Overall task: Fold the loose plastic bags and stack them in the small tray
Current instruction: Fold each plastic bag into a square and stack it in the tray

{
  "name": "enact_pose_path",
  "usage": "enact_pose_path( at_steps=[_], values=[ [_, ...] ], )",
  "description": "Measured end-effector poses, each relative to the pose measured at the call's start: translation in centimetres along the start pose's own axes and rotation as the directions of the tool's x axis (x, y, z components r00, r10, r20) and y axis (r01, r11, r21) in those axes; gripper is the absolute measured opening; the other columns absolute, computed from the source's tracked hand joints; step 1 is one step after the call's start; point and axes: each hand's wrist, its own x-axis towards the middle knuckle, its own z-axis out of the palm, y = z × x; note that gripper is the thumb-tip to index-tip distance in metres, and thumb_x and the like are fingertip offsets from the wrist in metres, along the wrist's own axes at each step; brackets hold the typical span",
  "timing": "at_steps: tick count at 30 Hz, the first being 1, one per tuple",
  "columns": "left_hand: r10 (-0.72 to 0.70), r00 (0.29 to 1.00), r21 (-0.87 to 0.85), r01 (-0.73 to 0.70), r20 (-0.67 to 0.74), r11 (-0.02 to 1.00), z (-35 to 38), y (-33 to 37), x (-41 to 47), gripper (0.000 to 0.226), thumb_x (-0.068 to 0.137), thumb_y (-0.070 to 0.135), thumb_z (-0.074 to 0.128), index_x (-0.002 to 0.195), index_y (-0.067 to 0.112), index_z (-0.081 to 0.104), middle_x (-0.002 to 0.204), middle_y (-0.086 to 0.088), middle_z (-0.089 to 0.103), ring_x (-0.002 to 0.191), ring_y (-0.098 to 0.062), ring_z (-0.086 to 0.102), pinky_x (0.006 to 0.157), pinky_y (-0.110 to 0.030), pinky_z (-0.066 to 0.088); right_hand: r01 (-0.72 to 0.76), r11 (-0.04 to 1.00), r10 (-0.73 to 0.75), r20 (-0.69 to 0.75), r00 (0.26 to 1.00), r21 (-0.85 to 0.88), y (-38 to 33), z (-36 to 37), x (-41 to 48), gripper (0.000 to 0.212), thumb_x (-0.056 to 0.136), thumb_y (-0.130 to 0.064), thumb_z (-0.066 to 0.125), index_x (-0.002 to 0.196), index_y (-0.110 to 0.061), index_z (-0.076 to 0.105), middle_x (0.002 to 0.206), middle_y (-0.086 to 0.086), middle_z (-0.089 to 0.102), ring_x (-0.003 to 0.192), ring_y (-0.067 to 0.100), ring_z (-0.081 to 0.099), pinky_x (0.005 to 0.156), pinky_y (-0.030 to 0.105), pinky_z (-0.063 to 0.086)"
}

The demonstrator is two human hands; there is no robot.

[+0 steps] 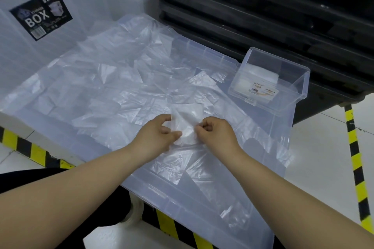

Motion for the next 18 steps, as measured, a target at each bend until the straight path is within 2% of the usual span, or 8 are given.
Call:
enact_pose_path(
  at_steps=[2,5,9,13,16,18],
  values=[
    [0.015,0.999,0.069,-0.013,-0.031,0.998,-0.1,0.1,-0.3,0.045,0.087,0.012,0.061,0.126,0.016,0.041,0.062,0.005,0.055,0.047,-0.007,0.054,0.045,-0.006,0.038,-0.005,1.000,0.005,0.019,1.000,-0.026,-0.2,0.2,0.3,0.033,0.087,-0.014,0.057,0.057,-0.024,0.047,0.057,-0.011,0.050,0.055,0.004,0.046,0.054,0.012,0.034],
    [0.075,0.994,0.181,-0.060,-0.076,0.982,0.0,0.2,-1.0,0.063,0.084,0.011,0.063,0.137,0.015,0.030,0.064,0.003,0.052,0.059,-0.011,0.054,0.054,-0.012,0.039,-0.018,0.998,0.021,0.051,0.999,-0.054,-0.3,0.4,0.4,0.033,0.087,-0.014,0.057,0.056,-0.022,0.047,0.057,-0.009,0.050,0.055,0.005,0.044,0.056,0.018,0.035],
    [0.074,0.990,0.147,-0.057,-0.117,0.988,-0.6,0.4,-1.5,0.074,0.083,0.007,0.064,0.142,0.015,0.020,0.071,0.001,0.059,0.064,-0.005,0.054,0.056,-0.003,0.039,-0.025,0.998,0.031,0.123,0.992,-0.054,-0.4,0.1,0.4,0.032,0.087,-0.012,0.057,0.059,-0.027,0.050,0.060,-0.011,0.052,0.058,0.003,0.047,0.058,0.015,0.036],
    [0.053,0.993,0.201,-0.031,-0.107,0.979,-1.3,0.0,-1.9,0.074,0.081,0.007,0.065,0.141,0.018,0.024,0.072,0.004,0.062,0.065,-0.001,0.054,0.055,-0.002,0.038,-0.008,0.995,0.026,0.190,0.982,-0.095,-0.8,0.2,0.2,0.030,0.087,-0.012,0.056,0.060,-0.025,0.053,0.060,-0.013,0.051,0.060,0.002,0.048,0.061,0.015,0.037],
    [0.060,0.996,0.384,-0.031,-0.063,0.923,-1.4,0.0,-2.0,0.065,0.082,0.013,0.065,0.137,0.020,0.032,0.069,0.009,0.057,0.068,-0.006,0.053,0.057,-0.011,0.037,0.007,0.988,0.022,0.187,0.982,-0.153,-1.0,0.4,0.2,0.015,0.088,-0.014,0.056,0.076,-0.017,0.064,0.068,-0.011,0.055,0.074,0.008,0.053,0.070,0.020,0.040],
    [0.160,0.981,0.581,-0.066,-0.111,0.811,-1.3,0.1,-2.0,0.050,0.085,0.022,0.061,0.132,0.020,0.042,0.076,0.008,0.053,0.083,-0.015,0.053,0.069,-0.023,0.036,0.020,0.982,0.011,0.165,0.986,-0.186,-1.0,0.5,0.2,0.014,0.088,-0.015,0.055,0.088,-0.012,0.068,0.077,-0.007,0.057,0.080,0.009,0.053,0.072,0.020,0.039]
  ],
)
